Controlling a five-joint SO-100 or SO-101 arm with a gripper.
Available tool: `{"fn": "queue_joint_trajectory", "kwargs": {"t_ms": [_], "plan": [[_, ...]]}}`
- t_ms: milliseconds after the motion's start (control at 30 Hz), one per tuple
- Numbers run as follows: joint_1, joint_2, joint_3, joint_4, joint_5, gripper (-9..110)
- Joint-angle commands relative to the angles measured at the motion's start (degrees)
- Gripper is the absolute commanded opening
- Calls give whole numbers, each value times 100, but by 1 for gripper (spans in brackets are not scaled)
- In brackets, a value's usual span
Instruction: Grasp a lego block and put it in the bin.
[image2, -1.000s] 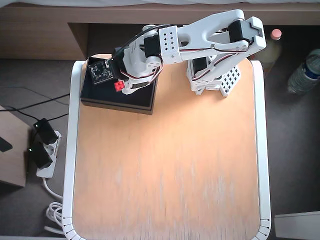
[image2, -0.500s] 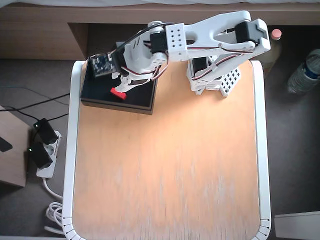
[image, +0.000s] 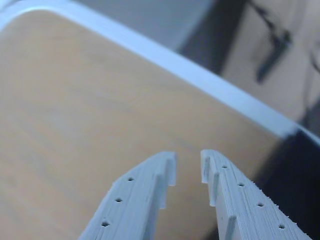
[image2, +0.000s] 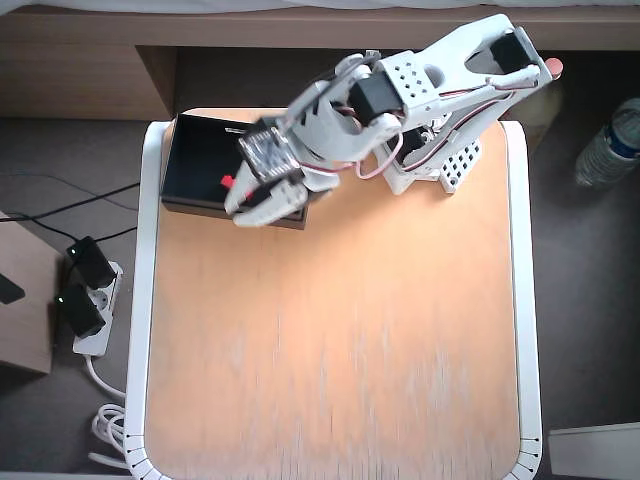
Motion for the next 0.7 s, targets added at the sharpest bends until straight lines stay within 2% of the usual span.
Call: {"fn": "queue_joint_trajectory", "kwargs": {"t_ms": [0, 200, 400, 667], "plan": [[-729, 185, -387, -158, 44, 0], [-1951, 193, -387, -158, 290, 0], [-2971, 387, -272, -70, -158, 0], [-3841, 2021, 1406, -70, 114, 0]]}}
